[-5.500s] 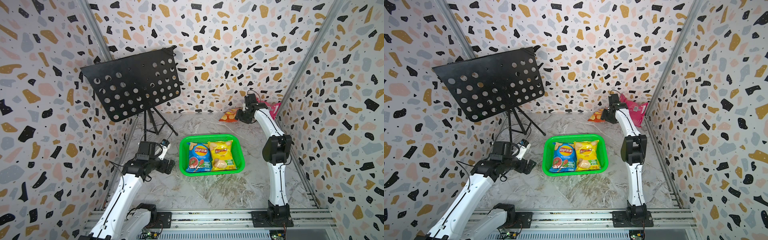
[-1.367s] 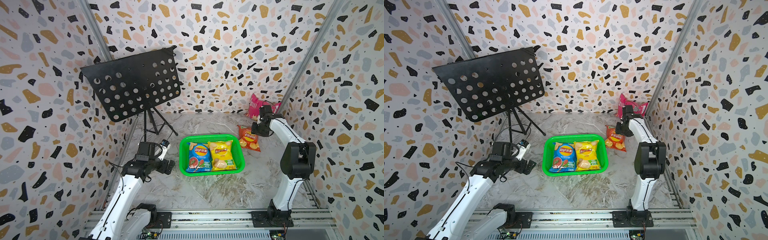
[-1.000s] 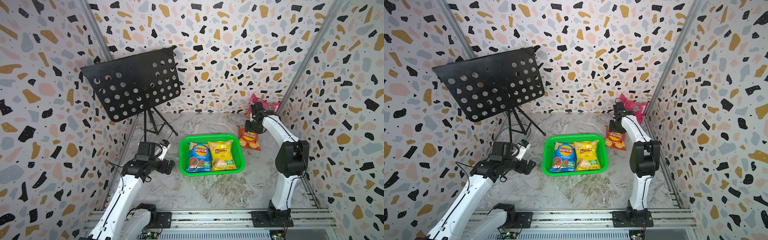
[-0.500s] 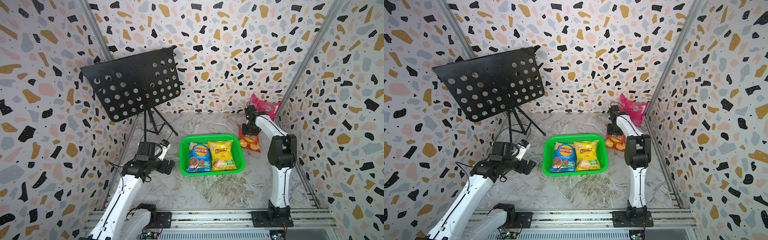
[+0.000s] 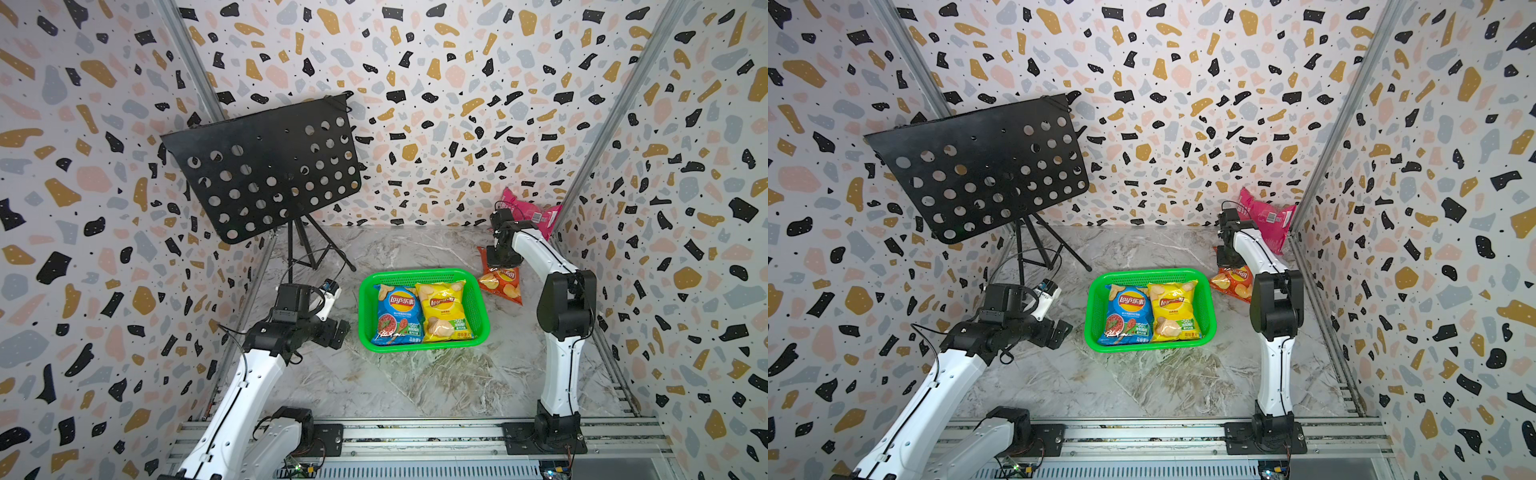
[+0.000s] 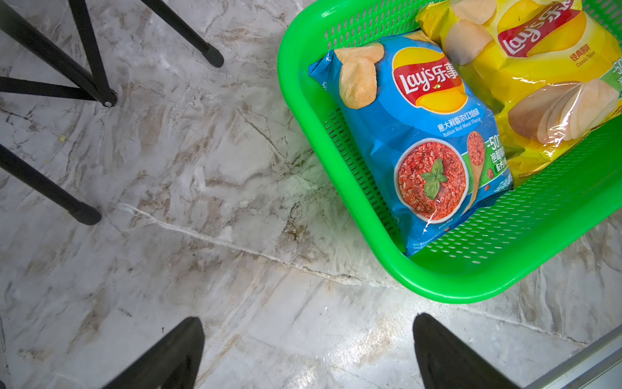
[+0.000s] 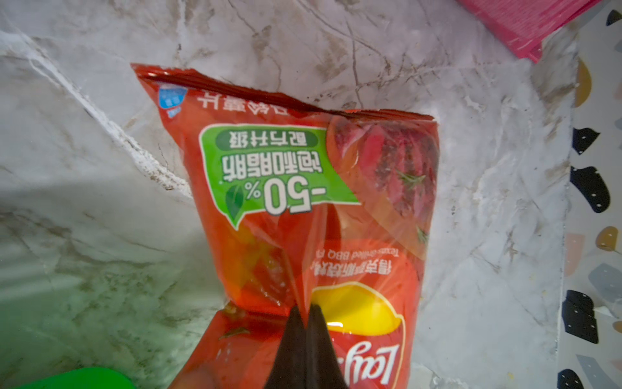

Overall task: Put the potato chips into the basket
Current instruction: Pick up the potato chip from the center of the board.

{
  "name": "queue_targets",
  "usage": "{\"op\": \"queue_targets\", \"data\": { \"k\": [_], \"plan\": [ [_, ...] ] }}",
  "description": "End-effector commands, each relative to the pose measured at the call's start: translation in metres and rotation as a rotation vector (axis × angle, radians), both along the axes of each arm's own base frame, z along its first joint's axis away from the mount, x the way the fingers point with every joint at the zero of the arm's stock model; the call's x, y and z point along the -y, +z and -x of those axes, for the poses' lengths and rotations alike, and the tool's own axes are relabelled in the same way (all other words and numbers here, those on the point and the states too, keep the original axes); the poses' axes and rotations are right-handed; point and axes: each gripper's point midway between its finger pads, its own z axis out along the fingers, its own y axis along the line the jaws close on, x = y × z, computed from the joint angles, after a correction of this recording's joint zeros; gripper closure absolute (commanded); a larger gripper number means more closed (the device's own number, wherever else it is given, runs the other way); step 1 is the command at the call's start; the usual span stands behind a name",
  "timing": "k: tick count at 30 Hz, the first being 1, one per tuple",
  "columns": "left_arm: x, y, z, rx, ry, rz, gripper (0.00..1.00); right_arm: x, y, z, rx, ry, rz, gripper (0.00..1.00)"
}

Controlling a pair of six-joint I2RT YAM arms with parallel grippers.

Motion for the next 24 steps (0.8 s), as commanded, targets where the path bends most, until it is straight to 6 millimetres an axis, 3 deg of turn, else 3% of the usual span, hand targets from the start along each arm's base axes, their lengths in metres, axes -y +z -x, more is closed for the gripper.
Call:
{"op": "queue_targets", "data": {
  "k": [1,8,13,19,24],
  "plan": [
    [0.0,-0.001,0.002,0.007,-0.01,0.0,0.0,0.003,0.045,0.01,0.065,0.015,0.015,1.0],
    [0.001,-0.001,0.002,0.006,-0.011,0.002,0.0,0.005,0.1,0.024,0.171,0.025,0.0,1.0],
    [0.0,0.0,0.001,0.006,-0.008,0.002,0.0,-0.011,0.134,0.035,0.23,0.091,-0.064,1.0],
    [-0.001,0.0,0.001,0.005,-0.004,-0.001,0.0,-0.054,0.168,0.055,0.298,0.261,-0.079,1.0],
    [0.0,0.002,0.001,0.01,-0.005,0.0,0.0,-0.115,0.177,0.079,0.318,0.519,-0.033,1.0]
  ]
}}
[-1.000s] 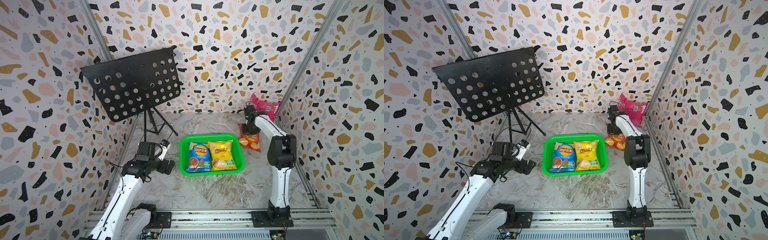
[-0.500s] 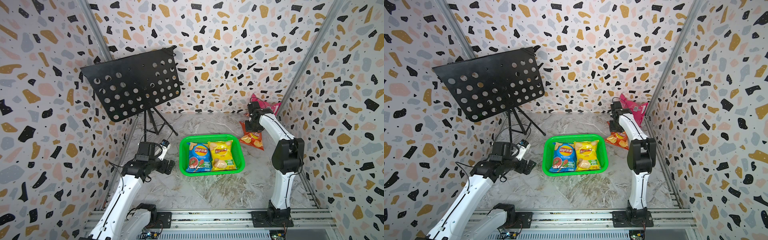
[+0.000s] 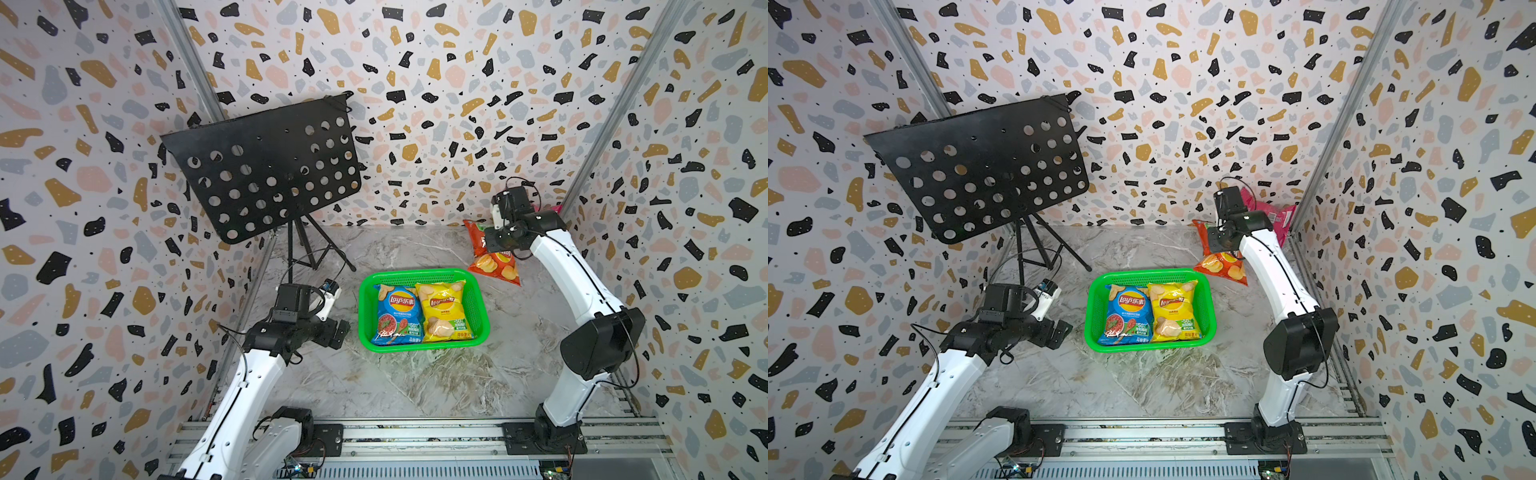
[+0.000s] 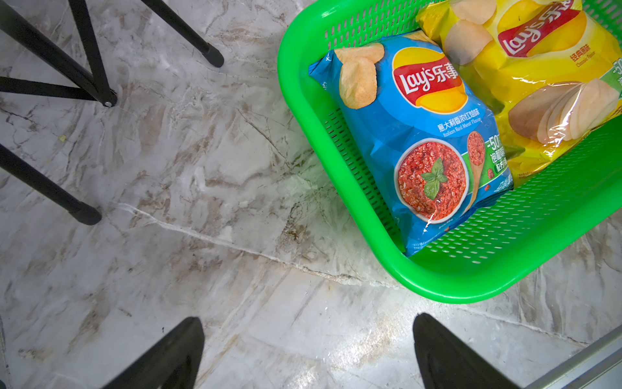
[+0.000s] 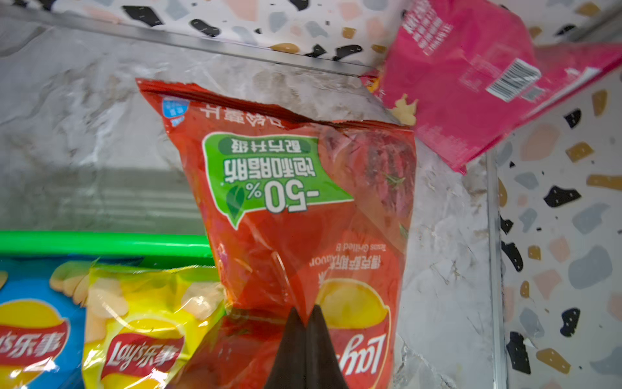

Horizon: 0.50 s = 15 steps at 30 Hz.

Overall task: Put the potato chips into the basket
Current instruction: Pick up the potato chip from the center of the board.

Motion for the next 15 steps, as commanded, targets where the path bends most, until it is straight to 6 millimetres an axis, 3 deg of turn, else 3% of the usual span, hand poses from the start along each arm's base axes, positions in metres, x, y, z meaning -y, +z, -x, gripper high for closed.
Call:
{"op": "queue_targets", "data": {
  "k": [1,8,15],
  "plan": [
    [0.001,0.004,0.002,0.01,-0.015,0.006,0.0,-0.042,0.015,0.027,0.037,0.231,0.059,1.0],
    [0.003,0.012,0.003,0.014,-0.041,0.0,0.0,-0.11,0.002,0.069,0.141,0.631,0.293,1.0],
    [0.005,0.015,0.003,-0.002,-0.057,0.0,0.0,-0.15,-0.012,0.103,0.321,0.954,0.449,1.0]
  ]
}}
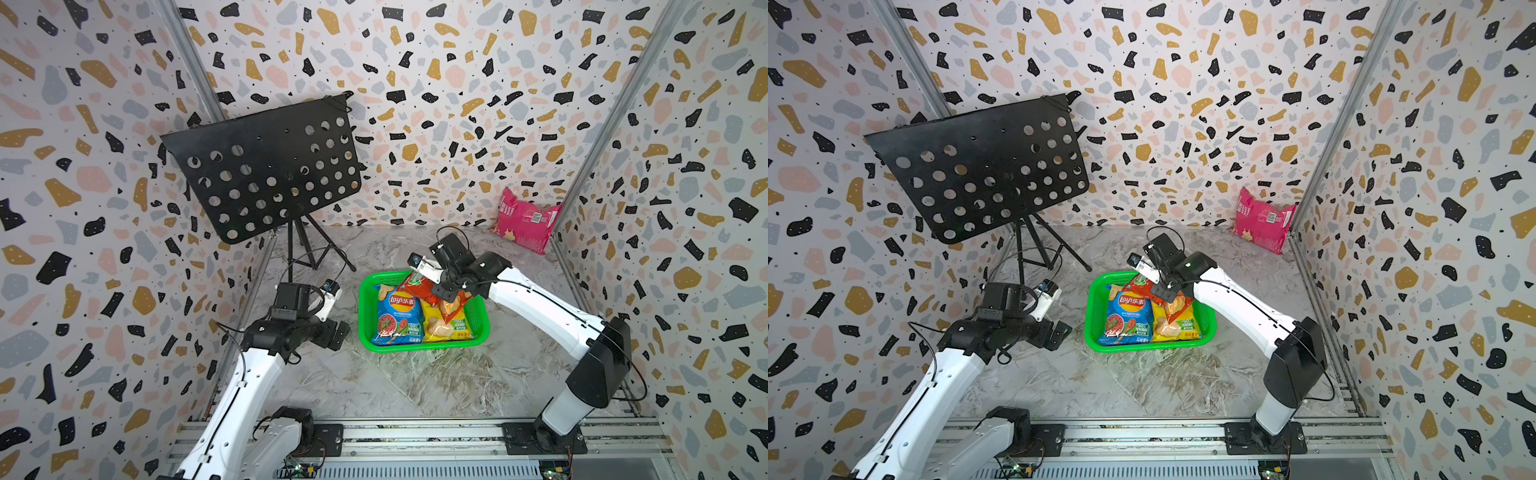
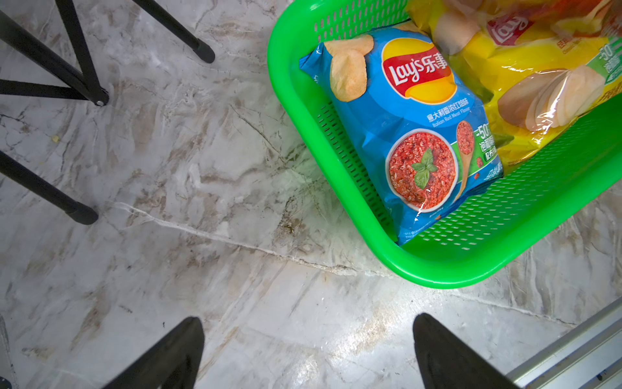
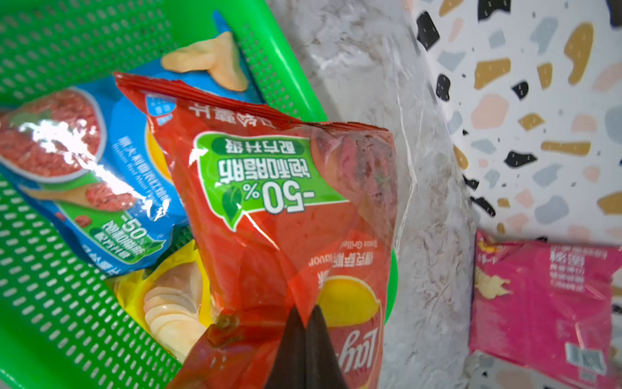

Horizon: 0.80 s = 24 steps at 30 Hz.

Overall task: Put the potato chips into the basket
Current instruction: Pick up the potato chip from the center of the board, then place the potato chip in the basket.

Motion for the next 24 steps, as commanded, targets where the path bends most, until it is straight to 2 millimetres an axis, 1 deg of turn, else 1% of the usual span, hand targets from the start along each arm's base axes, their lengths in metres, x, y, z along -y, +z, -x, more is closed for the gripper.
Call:
{"op": "queue_targets", "data": {
  "k": [1,5,11,16,22,24],
  "plan": [
    [0.003,0.008,-0.002,0.006,-0.022,0.01,0.0,-0.016,0.044,0.002,0.198,0.199,-0.03,1.0],
    [0.006,0.004,-0.002,-0.015,-0.017,0.03,0.0,-0.032,0.044,0.034,0.171,0.407,-0.081,1.0],
    [0.003,0.005,-0.004,-0.017,0.01,0.026,0.0,-0.055,0.035,0.067,0.163,0.672,-0.126,1.0],
    [-0.001,0.006,-0.005,-0.017,0.03,0.015,0.0,-0.071,0.035,0.072,0.186,0.776,-0.156,1.0],
    [-0.001,0.001,-0.006,-0.035,0.037,0.013,0.0,-0.082,0.019,0.079,0.144,0.938,-0.091,1.0],
    [-0.002,0.0,-0.006,-0.041,0.039,0.013,0.0,-0.084,0.013,0.077,0.153,0.972,-0.069,1.0]
  ]
}}
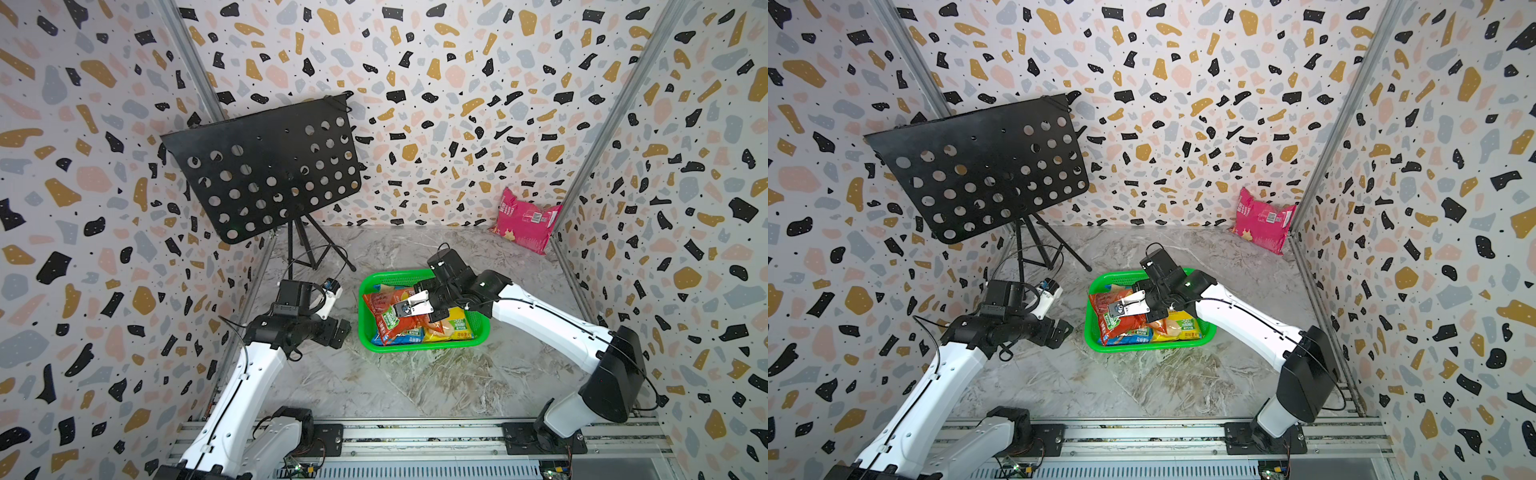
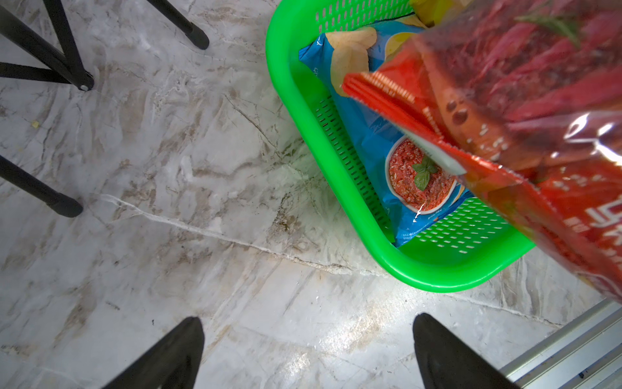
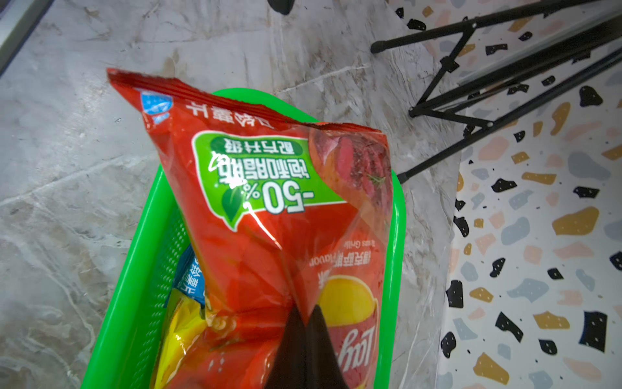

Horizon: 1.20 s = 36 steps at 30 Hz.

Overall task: Put the potato chips into the basket
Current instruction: Place the potato chip in the basket.

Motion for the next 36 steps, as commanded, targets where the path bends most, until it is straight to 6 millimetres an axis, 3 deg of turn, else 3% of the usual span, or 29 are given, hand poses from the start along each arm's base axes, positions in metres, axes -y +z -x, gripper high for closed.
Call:
{"op": "queue_targets", "data": {
  "k": [1,10,13,16,19,22,24,26,29,32,34,36],
  "plan": [
    [-0.002,0.007,-0.004,0.009,0.015,0.002,0.0,-0.009,0.012,0.006,0.061,0.13,-0.013,1.0],
    [-0.001,0.001,-0.005,-0.007,0.01,0.003,0.0,-0.021,-0.007,-0.006,0.138,0.199,0.004,1.0],
    [0.001,0.002,-0.005,-0.007,0.001,0.009,0.0,-0.023,-0.003,-0.009,0.176,0.167,-0.048,0.99],
    [0.003,0.001,-0.004,-0.01,-0.008,0.017,0.0,-0.021,0.011,-0.009,0.207,0.129,-0.106,0.77],
    [0.004,0.005,-0.004,-0.002,-0.024,0.018,0.0,-0.016,0.025,-0.008,0.194,0.075,-0.134,0.74],
    [0.007,0.015,-0.006,0.03,-0.067,0.009,0.0,-0.011,0.042,-0.007,0.177,0.001,-0.203,0.5],
    [0.011,0.027,-0.004,0.045,-0.121,0.005,0.0,-0.008,0.06,-0.01,0.174,-0.082,-0.305,0.31],
    [0.02,0.044,0.0,0.047,-0.19,0.028,0.0,-0.003,0.078,-0.013,0.14,-0.172,-0.404,0.21],
    [0.034,0.066,0.006,0.015,-0.289,0.069,0.02,0.01,0.091,-0.013,0.025,-0.318,-0.502,0.18],
    [0.048,0.073,0.011,-0.029,-0.381,0.032,0.06,0.034,0.104,-0.032,-0.106,-0.626,-0.619,0.21],
    [0.058,0.074,0.016,-0.042,-0.445,-0.019,0.09,0.053,0.099,-0.04,-0.201,-0.812,-0.633,0.25],
    [0.071,0.078,0.02,-0.046,-0.508,-0.045,0.13,0.069,0.082,-0.038,-0.305,-0.966,-0.586,0.27]
  ]
}}
